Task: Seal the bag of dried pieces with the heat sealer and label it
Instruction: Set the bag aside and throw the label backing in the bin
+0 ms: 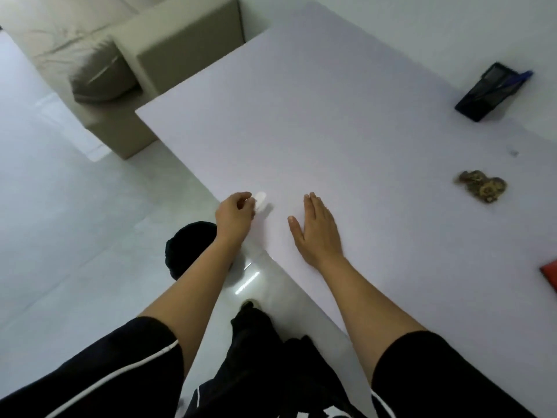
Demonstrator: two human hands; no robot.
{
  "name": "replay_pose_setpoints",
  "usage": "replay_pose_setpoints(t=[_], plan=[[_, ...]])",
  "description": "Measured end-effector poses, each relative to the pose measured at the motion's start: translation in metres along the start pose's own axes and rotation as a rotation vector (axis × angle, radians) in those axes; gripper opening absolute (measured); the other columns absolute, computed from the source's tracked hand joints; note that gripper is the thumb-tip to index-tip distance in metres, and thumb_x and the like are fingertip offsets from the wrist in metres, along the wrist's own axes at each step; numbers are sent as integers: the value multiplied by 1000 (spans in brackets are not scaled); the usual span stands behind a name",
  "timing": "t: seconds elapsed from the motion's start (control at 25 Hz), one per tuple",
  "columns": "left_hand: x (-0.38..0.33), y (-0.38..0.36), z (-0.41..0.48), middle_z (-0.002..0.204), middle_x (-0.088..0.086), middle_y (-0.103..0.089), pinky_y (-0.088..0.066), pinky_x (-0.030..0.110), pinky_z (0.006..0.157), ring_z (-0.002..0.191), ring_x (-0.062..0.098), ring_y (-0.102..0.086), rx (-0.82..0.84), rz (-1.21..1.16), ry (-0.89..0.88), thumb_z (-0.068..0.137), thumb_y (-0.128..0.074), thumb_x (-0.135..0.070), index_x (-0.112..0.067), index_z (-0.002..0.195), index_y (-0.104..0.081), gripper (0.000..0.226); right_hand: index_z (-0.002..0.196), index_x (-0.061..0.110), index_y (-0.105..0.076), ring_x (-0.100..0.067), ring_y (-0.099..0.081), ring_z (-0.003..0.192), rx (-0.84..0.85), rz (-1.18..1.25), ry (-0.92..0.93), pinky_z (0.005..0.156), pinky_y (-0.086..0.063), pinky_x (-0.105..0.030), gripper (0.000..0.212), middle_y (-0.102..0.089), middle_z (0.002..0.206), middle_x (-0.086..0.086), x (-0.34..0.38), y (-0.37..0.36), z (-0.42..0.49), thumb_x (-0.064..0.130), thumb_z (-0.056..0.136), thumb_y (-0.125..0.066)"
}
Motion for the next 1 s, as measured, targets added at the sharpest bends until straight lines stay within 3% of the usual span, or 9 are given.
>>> replay_pose_setpoints(t=[0.2, 0.28, 0.44, 0.52, 0.6, 0.76, 0.88, 1.0], plan=[[61, 120, 7, 73, 2, -67, -47, 19, 72, 69, 9, -63, -239, -102, 85, 91, -52, -21, -13, 101, -65, 18, 146, 7, -14, -21, -12, 144, 68, -4, 186, 117, -8, -30, 60, -14, 156, -11, 114, -62, 3, 38, 98, -31], [88, 157, 19, 73, 2, -68, -50, 25, 76, 72, 14, -66, -268, -96, 115, 90, -53, -21, -13, 95, -65, 16, 144, 6, -22, -23, -21, 141, 75, 22, 229, 115, -14, -30, 56, -24, 153, -12, 155, -89, 8, 33, 98, -35], [160, 203, 53, 75, -1, -66, -48, 19, 64, 70, 18, -68, -281, -82, 169, 90, -55, -19, -10, 93, -62, 13, 139, 8, -35, -24, -38, 129, 136, 76, 274, 110, -32, -36, 46, -42, 141, -11, 207, -168, 20, 27, 98, -38], [208, 204, 78, 79, 5, -68, -44, 18, 58, 71, 21, -68, -248, -47, 218, 89, -56, -18, -11, 88, -60, 8, 140, 9, -32, -24, -38, 127, 178, 39, 221, 107, -36, -38, 47, -40, 141, -10, 202, -221, 33, 29, 98, -37], [259, 189, 104, 80, 9, -68, -44, 22, 57, 73, 24, -66, -161, 28, 258, 88, -55, -17, -12, 82, -61, 9, 143, 9, -23, -25, -36, 129, 208, -17, 57, 105, -39, -36, 54, -31, 145, -10, 175, -276, 50, 31, 97, -38], [361, 133, 167, 79, 6, -66, -45, 28, 67, 74, 22, -61, 32, 215, 255, 88, -57, -20, -14, 80, -63, 12, 143, 6, -17, -28, -45, 120, 234, -89, -266, 89, -48, -35, 58, -28, 142, -12, 105, -381, 92, 31, 96, -41], [436, 87, 209, 76, 8, -67, -55, 35, 75, 71, 23, -66, 58, 185, 286, 90, -57, -18, -10, 81, -66, 14, 145, 4, -8, -32, -52, 114, 278, -96, -434, 82, -50, -38, 65, -26, 143, -17, 48, -460, 117, 35, 97, -38], [489, 53, 246, 75, 6, -66, -53, 32, 77, 73, 22, -65, 50, 188, 273, 90, -58, -17, -6, 85, -70, 16, 146, 5, -1, -36, -54, 112, 291, -87, -525, 78, -48, -39, 72, -24, 147, -17, 4, -518, 138, 42, 96, -37]])
Point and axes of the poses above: each hand's wrist, its own z-axis towards the middle knuckle, its own y-axis out of the back of the hand, x = y × z, the point moved 4 cm from there along z, towards the middle knuckle
